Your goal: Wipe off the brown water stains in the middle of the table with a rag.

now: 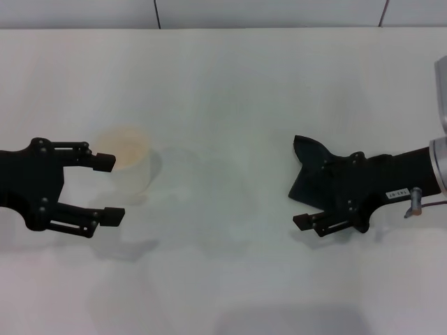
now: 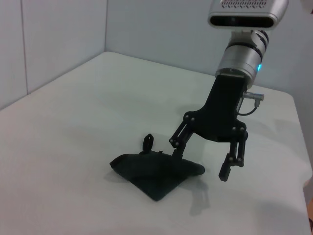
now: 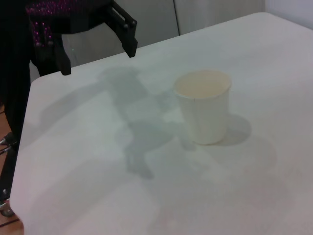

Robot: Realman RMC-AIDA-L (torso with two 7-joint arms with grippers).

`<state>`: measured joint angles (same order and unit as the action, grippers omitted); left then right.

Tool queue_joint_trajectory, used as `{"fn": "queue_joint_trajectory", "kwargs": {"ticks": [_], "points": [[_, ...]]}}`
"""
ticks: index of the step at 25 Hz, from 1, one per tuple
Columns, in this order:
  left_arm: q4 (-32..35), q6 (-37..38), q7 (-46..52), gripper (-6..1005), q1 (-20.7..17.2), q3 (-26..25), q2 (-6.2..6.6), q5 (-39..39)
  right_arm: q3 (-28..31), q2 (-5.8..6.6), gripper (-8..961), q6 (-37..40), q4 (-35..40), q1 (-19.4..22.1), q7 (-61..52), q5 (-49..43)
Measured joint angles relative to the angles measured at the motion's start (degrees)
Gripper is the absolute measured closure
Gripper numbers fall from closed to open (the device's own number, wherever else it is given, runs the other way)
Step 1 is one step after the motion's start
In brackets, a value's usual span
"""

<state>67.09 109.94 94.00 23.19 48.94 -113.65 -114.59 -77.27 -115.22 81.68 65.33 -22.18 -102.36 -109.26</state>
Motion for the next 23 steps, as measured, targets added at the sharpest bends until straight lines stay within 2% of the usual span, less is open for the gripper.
{"fn": "queue_joint_trajectory", "kwargs": {"ticks": [23], "points": [[0.1, 0.1, -0.3, 113, -0.1, 1.2, 0.75, -1.6, 0.4, 0.21, 96, 1.2, -0.6, -1.5, -1.3, -0.3]]}}
